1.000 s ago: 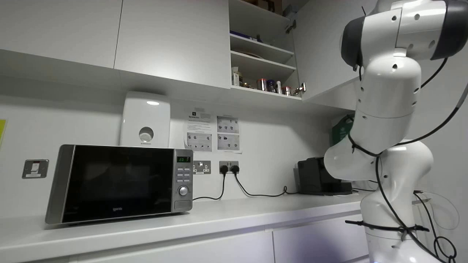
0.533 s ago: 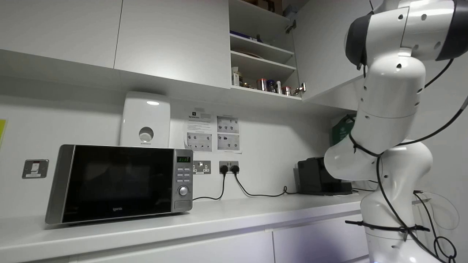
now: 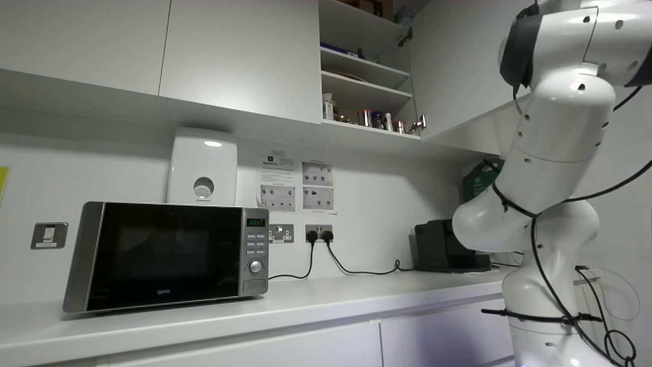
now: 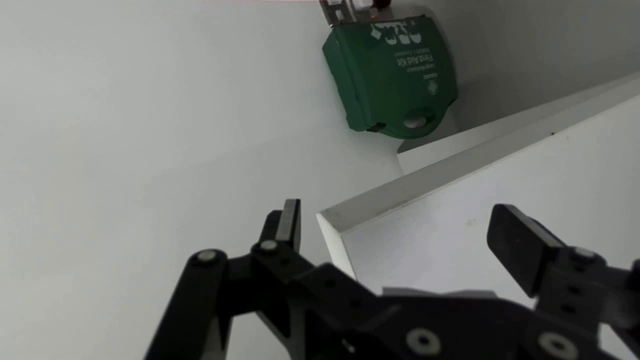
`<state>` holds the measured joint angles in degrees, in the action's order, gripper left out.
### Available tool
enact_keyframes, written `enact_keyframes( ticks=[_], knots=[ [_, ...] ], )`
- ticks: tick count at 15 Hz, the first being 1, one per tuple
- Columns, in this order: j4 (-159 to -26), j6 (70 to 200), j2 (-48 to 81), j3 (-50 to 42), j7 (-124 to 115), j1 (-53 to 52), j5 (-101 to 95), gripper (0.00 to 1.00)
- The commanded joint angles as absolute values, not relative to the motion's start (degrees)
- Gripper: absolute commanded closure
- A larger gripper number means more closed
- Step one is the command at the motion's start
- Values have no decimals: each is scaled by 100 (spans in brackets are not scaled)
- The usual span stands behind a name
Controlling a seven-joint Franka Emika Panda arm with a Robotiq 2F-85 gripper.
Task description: Close the open cabinet door
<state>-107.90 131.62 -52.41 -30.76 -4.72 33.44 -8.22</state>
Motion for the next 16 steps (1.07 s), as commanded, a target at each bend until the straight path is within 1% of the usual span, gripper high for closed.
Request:
enact_keyframes(
  ticks=[1, 7, 16],
  knots=[
    [-10148, 12707, -4983, -3266, -305, 2851, -632, 0],
    [-9716, 12528, -4869, -3503, -316, 2475, -688, 0],
    [-9490, 12669, -4659, -3558, -336, 2496, -778, 0]
  ],
)
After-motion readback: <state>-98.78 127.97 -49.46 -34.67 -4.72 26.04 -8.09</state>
